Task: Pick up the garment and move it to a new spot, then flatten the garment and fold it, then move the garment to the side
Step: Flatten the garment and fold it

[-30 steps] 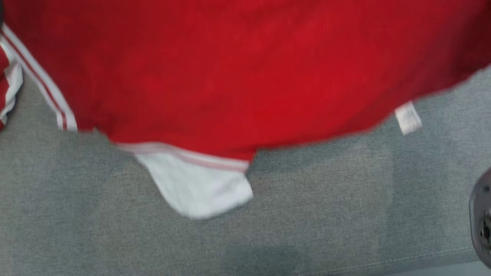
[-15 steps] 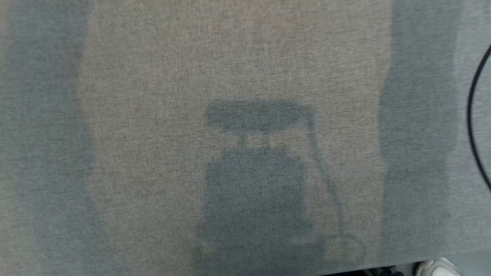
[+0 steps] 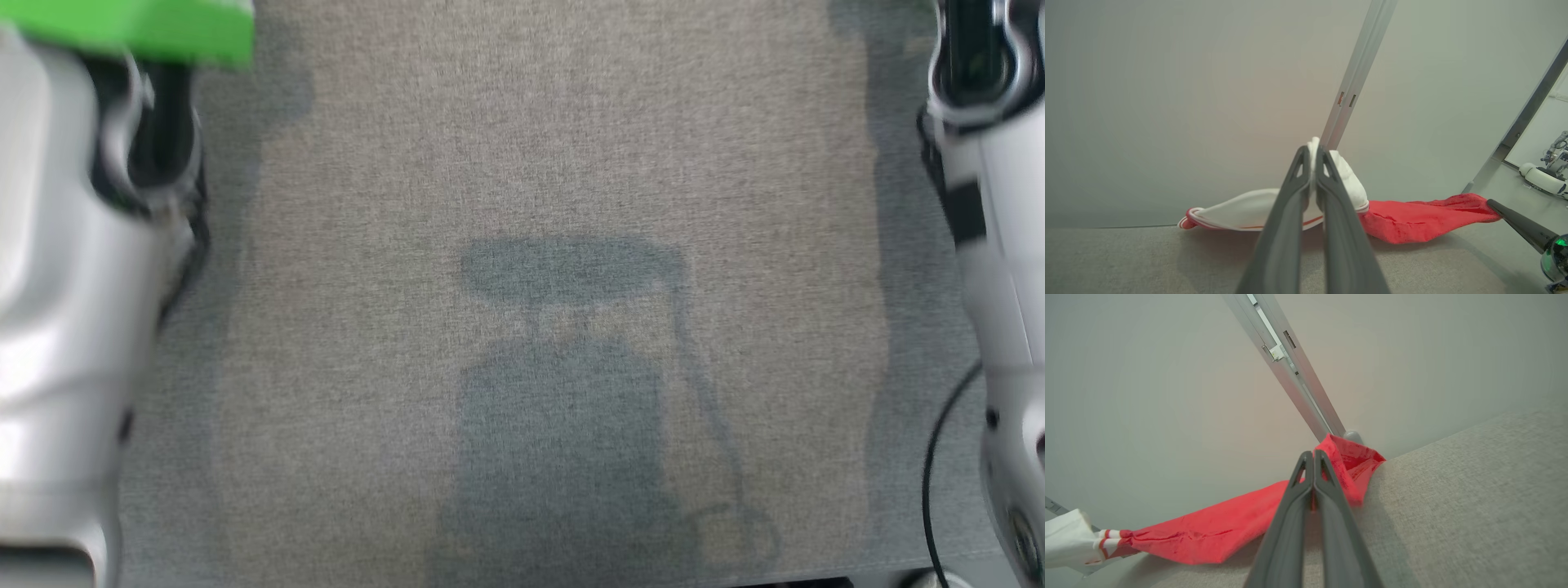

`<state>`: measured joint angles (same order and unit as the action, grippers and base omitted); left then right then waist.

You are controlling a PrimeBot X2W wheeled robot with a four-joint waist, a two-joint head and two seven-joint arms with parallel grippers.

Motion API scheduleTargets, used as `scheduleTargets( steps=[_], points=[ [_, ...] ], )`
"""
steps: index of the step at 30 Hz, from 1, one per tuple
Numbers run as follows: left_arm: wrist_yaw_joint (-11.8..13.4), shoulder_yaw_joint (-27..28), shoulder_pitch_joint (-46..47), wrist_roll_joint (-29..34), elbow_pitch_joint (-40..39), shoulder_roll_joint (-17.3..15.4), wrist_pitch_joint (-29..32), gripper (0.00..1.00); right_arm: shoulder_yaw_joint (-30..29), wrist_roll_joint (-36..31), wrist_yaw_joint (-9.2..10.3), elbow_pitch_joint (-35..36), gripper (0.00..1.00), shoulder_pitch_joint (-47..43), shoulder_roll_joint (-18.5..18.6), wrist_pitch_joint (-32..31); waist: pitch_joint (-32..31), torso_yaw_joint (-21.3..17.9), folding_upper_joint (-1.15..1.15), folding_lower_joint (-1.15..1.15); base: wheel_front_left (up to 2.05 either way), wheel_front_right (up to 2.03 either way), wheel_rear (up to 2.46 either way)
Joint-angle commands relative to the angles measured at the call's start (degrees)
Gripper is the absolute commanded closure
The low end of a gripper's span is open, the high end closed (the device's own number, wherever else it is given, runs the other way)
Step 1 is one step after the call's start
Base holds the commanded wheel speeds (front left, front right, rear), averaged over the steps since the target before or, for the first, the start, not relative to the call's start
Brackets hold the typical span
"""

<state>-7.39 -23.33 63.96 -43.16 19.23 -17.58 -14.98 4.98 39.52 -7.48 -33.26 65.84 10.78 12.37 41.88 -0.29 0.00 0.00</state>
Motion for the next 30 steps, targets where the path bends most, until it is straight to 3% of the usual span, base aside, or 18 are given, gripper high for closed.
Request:
scheduleTargets(
  steps=[1,7,12,17,22,26,30],
  points=[
    [-0.16,0.52,-3.27,-0.5,-1.85,-0.2,-0.27,1.0,0.3,1.84,-0.02,1.73,1.0,-3.17,1.4,0.8,-5.03,0.46,0.0,0.0,0.0,0.0,0.0],
    [-0.16,5.32,-25.55,3.07,-17.42,-0.14,-0.24,1.0,1.37,8.88,-0.02,14.8,1.0,-24.52,7.3,2.28,-15.4,0.97,0.0,0.0,0.0,0.0,0.0],
    [-0.16,7.71,-42.79,3.78,-26.3,3.4,-0.23,1.0,-0.1,10.13,-0.02,22.18,1.0,-39.6,9.97,1.73,-23.09,1.56,0.0,0.0,0.0,0.0,0.0],
    [-0.16,10.5,-59.1,6.35,-34.38,8.16,-0.19,1.0,-0.91,10.07,-0.02,28.24,1.0,-51.25,10.3,-0.82,-27.64,0.58,0.0,0.0,0.0,0.0,0.0],
    [-0.16,9.52,-71.48,6.67,-39.61,12.42,-0.15,1.0,-6.5,9.53,-0.01,34.43,1.0,-64.06,9.49,-2.37,-29.2,2.19,0.0,0.0,0.0,0.0,0.0],
    [-0.16,5.43,-74.58,6.53,-40.48,10.5,-0.16,1.0,-13.45,8.95,-0.02,41.45,1.0,-75.37,6.72,-3.93,-29.31,4.47,0.0,0.0,0.0,0.0,0.0],
    [-0.16,3.62,-73.77,5.84,-40.66,7.5,0.26,1.0,-15.42,8.33,-0.02,48.71,1.0,-80.63,3.79,-7.6,-27.45,3.13,0.0,0.0,0.0,0.0,0.0]
  ],
)
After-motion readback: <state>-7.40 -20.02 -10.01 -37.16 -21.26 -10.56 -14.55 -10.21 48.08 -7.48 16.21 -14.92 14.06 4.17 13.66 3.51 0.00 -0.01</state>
